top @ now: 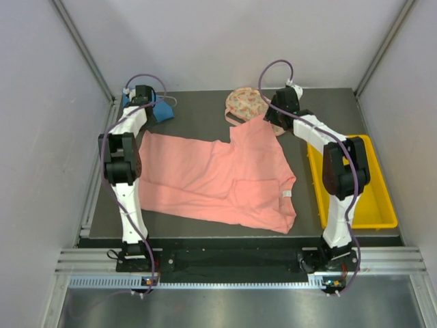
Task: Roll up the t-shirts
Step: Fold the T-shirt at the center of the board.
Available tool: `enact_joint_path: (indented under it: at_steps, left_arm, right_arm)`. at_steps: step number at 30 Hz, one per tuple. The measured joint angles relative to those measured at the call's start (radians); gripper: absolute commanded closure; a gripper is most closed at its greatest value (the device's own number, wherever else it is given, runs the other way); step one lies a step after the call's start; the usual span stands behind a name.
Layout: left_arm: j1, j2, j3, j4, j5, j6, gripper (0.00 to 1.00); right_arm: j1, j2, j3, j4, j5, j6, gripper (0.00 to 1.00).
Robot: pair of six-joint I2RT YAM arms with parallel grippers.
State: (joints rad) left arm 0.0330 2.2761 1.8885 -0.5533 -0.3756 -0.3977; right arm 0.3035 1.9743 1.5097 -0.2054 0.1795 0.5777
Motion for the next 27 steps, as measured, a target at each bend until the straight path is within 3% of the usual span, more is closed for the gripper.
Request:
enact_joint_path:
  at_steps: [7,19,24,27]
  left_arm:
    - [0.029,-0.033,0.0,0.004,0.074,-0.049,0.54]
    - [0.039,-0.033,0.0,0.001,0.133,-0.172,0.56]
    - [0.039,-0.033,0.0,0.0,0.143,-0.181,0.56]
    - [0.039,-0.033,0.0,0.0,0.148,-0.185,0.56]
  right_arm:
    - [-0.001,0.127,0.18,-0.014,0.001,-0.08,0.53]
    - [-0.005,0.259,0.3,-0.053,-0.017,-0.174,0.56]
    - [-0.005,0.278,0.319,-0.068,-0.026,-0.19,0.66]
    - [-0.005,0.278,0.319,-0.073,-0.025,-0.195,0.76]
